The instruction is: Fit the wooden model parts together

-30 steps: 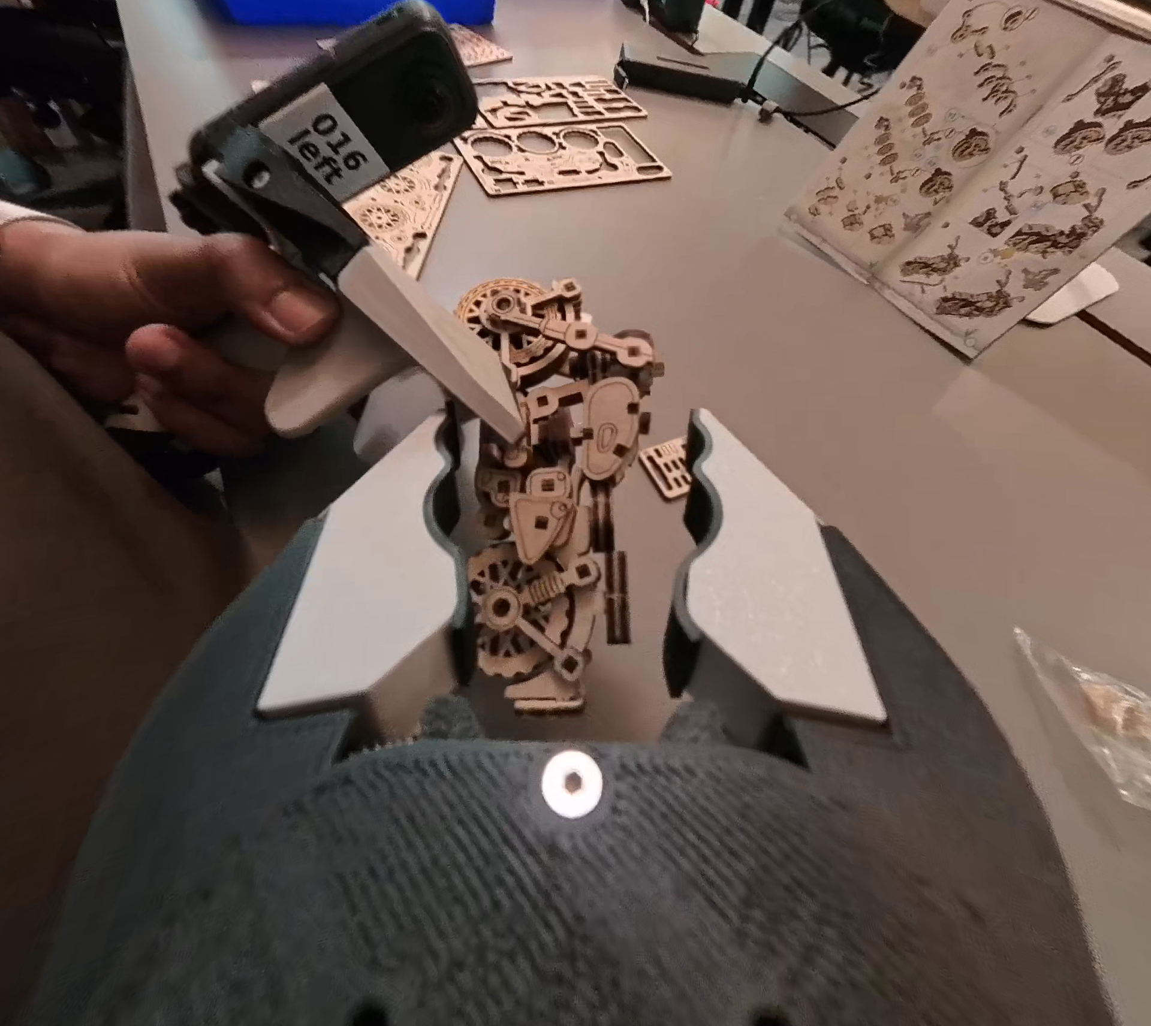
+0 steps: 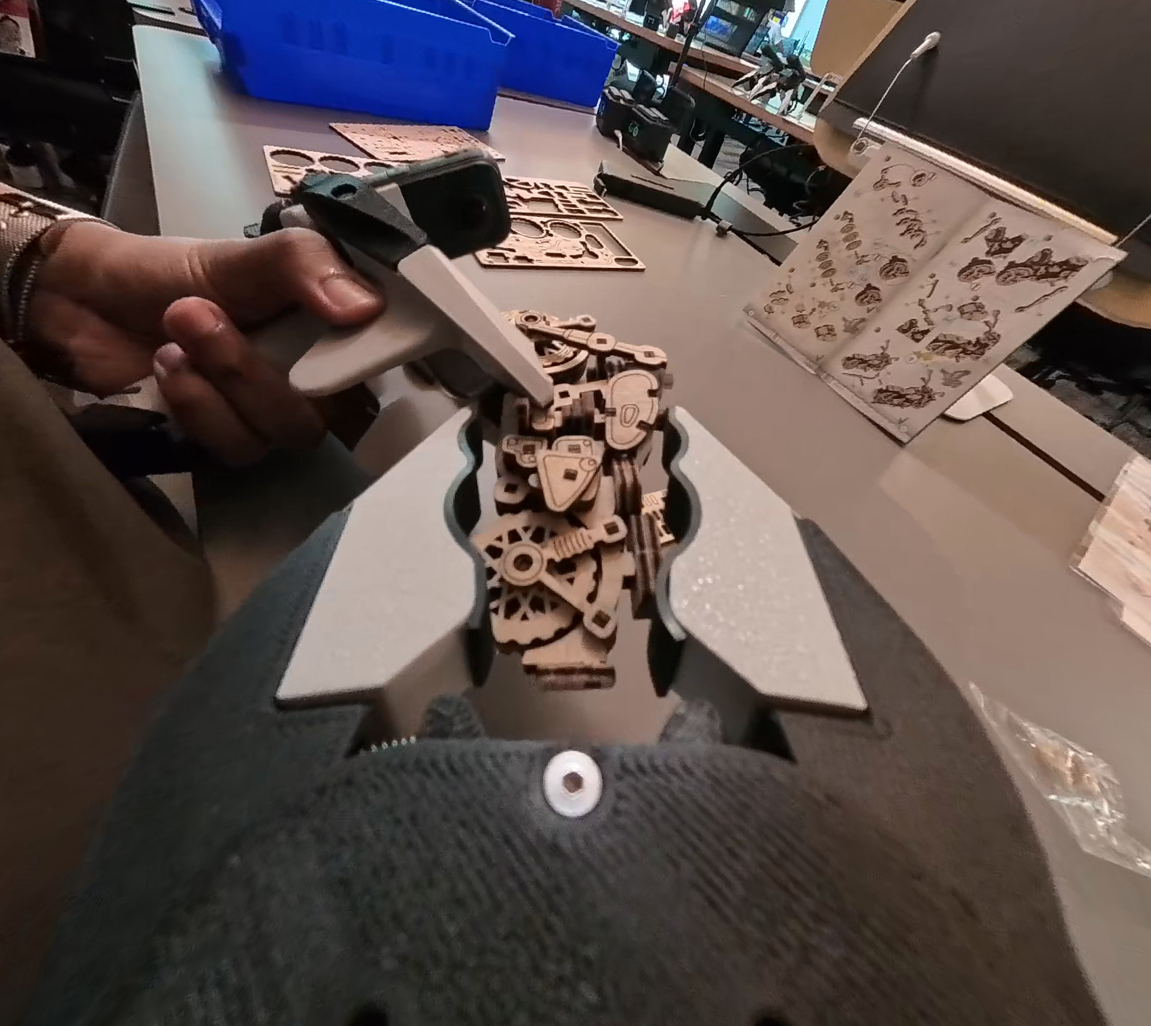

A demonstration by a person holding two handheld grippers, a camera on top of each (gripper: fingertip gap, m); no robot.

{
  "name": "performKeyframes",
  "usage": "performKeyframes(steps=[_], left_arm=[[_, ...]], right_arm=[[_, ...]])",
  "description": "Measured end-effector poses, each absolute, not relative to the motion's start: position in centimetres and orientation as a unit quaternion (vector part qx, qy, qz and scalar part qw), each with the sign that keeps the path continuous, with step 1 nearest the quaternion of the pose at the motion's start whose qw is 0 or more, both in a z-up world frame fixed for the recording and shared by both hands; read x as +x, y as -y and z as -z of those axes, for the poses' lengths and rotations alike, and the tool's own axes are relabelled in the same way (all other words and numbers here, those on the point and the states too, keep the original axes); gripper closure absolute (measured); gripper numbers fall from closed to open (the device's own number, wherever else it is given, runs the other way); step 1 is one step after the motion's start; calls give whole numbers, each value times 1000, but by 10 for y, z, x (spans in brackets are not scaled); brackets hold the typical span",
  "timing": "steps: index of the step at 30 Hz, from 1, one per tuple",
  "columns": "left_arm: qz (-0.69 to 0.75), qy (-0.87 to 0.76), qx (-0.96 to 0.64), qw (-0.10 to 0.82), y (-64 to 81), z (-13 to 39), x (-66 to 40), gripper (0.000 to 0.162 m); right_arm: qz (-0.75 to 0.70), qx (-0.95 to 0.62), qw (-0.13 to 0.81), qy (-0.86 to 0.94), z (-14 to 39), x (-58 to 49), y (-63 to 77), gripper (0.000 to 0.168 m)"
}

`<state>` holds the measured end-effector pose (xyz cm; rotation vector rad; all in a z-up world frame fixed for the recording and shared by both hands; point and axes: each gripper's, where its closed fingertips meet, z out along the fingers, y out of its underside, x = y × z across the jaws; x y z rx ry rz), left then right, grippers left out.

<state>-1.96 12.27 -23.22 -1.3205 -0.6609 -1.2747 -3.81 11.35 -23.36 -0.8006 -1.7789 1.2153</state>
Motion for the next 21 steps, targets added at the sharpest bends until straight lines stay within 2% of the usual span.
performKeyframes(steps=[21], left_arm=[[595,318,-492,551,-117,227,-36,136]], right_arm=[[-492,-307,417,700,231,-37,-114,103]])
